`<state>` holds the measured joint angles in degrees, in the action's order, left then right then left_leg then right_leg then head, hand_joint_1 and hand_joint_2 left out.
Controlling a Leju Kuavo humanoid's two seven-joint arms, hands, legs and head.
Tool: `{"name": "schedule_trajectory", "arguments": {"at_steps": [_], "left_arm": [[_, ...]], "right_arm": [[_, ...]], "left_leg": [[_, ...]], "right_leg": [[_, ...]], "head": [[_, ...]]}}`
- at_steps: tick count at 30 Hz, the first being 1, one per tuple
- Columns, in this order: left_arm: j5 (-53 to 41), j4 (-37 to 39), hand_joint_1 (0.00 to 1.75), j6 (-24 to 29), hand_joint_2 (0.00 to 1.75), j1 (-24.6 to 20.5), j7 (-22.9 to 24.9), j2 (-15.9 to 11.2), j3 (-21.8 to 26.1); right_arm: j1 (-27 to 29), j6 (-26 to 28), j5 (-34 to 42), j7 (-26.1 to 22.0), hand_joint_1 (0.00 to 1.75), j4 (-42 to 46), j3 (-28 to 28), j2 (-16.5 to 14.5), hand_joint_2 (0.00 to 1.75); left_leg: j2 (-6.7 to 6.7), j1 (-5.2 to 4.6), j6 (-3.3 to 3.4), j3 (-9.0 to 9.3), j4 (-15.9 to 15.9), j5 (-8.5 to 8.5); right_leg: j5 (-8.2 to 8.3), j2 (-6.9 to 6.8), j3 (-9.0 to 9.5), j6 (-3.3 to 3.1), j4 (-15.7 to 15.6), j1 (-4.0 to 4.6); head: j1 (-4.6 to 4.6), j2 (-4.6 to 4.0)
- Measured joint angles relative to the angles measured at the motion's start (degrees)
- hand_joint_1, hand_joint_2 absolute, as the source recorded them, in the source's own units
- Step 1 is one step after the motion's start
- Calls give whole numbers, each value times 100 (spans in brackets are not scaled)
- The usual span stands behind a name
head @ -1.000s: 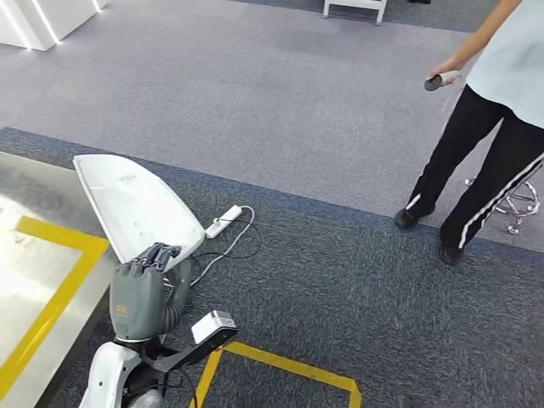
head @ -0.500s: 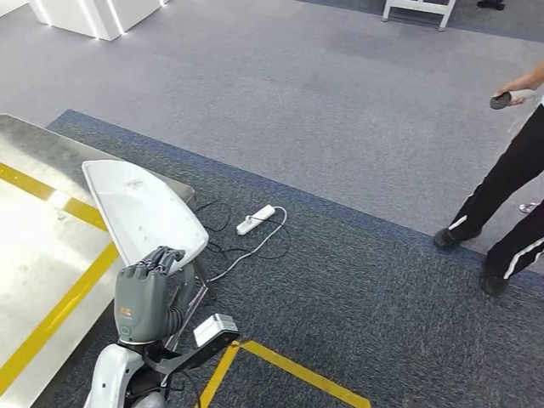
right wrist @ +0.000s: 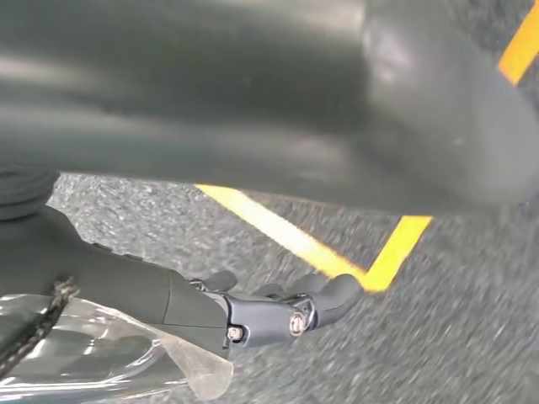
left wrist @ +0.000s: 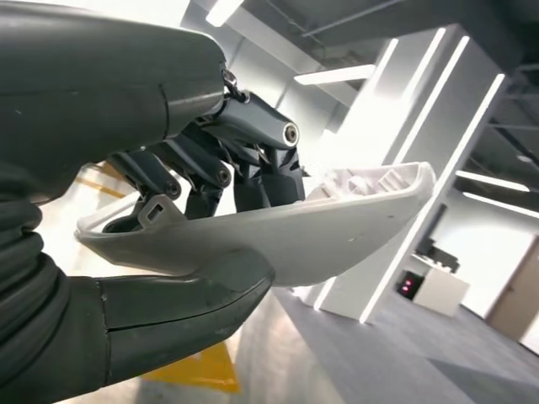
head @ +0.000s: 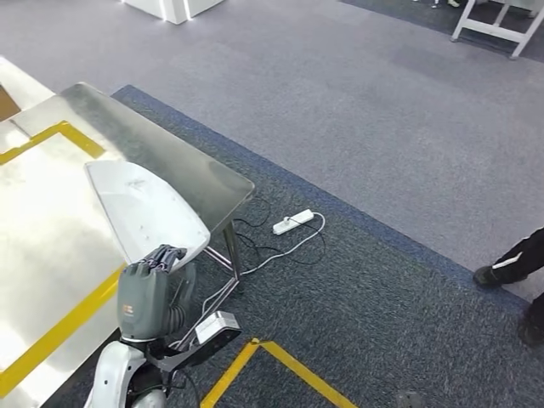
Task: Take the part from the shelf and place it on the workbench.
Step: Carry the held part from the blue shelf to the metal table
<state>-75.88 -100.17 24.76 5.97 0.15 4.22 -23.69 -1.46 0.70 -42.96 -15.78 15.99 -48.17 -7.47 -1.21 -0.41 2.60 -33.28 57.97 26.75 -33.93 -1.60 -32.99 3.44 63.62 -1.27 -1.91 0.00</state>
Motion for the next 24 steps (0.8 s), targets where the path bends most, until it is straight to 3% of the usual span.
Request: {"name": "schedule_trajectory", "arguments": {"at_steps": [2,3,4,6,8,10,12,14,16,17,18,19,21,22,24], "left_arm": [[-15,7,175,-18,175,-19,0,9,-10],[-27,13,175,-27,175,-19,1,9,-11],[-43,19,175,-39,175,-19,2,9,-12],[-78,27,175,-80,175,-20,16,9,-19],[-110,35,175,-120,175,-28,36,9,-30],[-135,50,175,-134,175,-33,55,9,-38],[-157,62,175,-138,175,-31,79,6,-42],[-168,76,175,-155,175,-54,94,-1,-45],[-173,107,175,-190,175,-94,96,-8,-58],[-173,129,175,-206,175,-107,96,-11,-67],[-172,153,175,-216,175,-110,96,-15,-73],[-172,172,175,-220,175,-111,96,-18,-78],[-171,192,175,-221,175,-119,96,-22,-84],[-170,193,175,-220,175,-130,96,-22,-86],[-162,196,175,-216,175,-166,96,-21,-96]], "right_arm": [[10,-14,-13,-3,0,-2,-10,7,0],[20,-12,-21,-3,0,-2,-16,12,0],[26,-4,-30,-3,0,-3,-22,18,0],[26,14,-45,-4,0,-4,-35,29,0],[16,21,-57,-1,0,-9,-62,38,0],[12,21,-71,17,0,-20,-92,41,0],[14,16,-92,40,0,-28,-116,27,0],[16,13,-110,45,0,-30,-142,14,0],[35,12,-118,44,0,-30,-174,15,0],[45,7,-120,45,0,-31,-194,15,0],[51,0,-121,46,0,-31,-212,15,0],[51,-7,-122,47,0,-31,-228,15,0],[47,-14,-125,47,0,-31,-251,15,0],[45,-14,-125,46,0,-31,-257,15,0],[46,-16,-128,43,0,-30,-266,15,0]], "left_leg": [[143,-14,35,-2,2,3],[223,-23,41,2,4,5],[308,-30,43,11,6,8],[473,-31,32,39,10,16],[610,-36,-4,35,30,31],[727,-19,-67,1,38,24],[806,-1,-137,-21,40,22],[610,-12,-205,-130,279,185],[298,6,-267,-450,951,532],[220,26,-294,-640,1330,680],[184,46,-313,-769,1581,737],[163,61,-325,-798,1628,681],[67,73,-318,-523,1075,294],[-72,52,-297,-317,678,127],[-297,-5,-229,-58,139,-8]], "right_leg": [[-292,137,-439,-8,806,9],[-305,150,-586,-16,1022,13],[-198,160,-627,-29,1010,17],[261,257,-385,-67,346,17],[537,506,-57,-99,-378,-5],[532,618,77,-120,-602,-5],[546,498,122,-158,-642,-4],[554,349,166,-223,-688,-25],[532,182,197,-275,-704,-19],[517,94,206,-283,-703,-12],[501,11,216,-285,-703,-7],[485,-67,231,-280,-702,-5],[444,-206,289,-259,-702,-4],[420,-265,324,-240,-702,3],[371,-384,368,-181,-697,33]], "head": [[-15,0],[-14,0],[-15,0],[-17,0],[-13,0],[-8,1],[-7,1],[32,0],[71,0],[74,0],[74,0],[76,0],[77,0],[75,0],[72,0]]}}
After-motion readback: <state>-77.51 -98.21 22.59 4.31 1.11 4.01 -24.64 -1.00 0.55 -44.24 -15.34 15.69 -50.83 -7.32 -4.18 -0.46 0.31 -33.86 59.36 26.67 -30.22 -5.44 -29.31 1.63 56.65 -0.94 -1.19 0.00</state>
